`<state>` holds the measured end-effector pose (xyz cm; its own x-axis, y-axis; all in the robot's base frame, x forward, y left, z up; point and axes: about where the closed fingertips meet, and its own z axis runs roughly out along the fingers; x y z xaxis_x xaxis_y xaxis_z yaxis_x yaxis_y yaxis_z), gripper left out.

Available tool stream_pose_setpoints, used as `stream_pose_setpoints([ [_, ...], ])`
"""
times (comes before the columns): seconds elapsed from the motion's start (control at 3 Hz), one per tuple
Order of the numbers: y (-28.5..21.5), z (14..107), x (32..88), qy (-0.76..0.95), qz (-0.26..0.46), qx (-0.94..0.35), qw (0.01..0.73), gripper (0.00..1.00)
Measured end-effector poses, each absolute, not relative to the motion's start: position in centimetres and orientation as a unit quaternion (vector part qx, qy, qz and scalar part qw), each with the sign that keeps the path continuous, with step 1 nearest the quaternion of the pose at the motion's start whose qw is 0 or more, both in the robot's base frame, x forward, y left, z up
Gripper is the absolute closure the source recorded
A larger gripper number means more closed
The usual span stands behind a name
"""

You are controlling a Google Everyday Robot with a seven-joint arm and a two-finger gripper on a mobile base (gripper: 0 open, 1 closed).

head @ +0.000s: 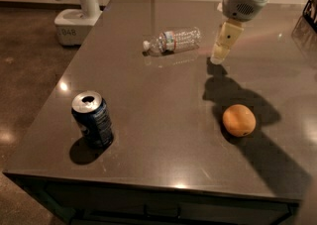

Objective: Pick water bottle

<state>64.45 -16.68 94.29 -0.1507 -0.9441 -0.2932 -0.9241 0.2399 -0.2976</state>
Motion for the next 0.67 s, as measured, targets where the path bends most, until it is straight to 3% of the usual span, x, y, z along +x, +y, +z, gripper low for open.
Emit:
stream_pose_setpoints([
  [0.67, -14.8, 90.8, 71.9, 0.749, -0.031, -0.633, 0.193, 0.00],
])
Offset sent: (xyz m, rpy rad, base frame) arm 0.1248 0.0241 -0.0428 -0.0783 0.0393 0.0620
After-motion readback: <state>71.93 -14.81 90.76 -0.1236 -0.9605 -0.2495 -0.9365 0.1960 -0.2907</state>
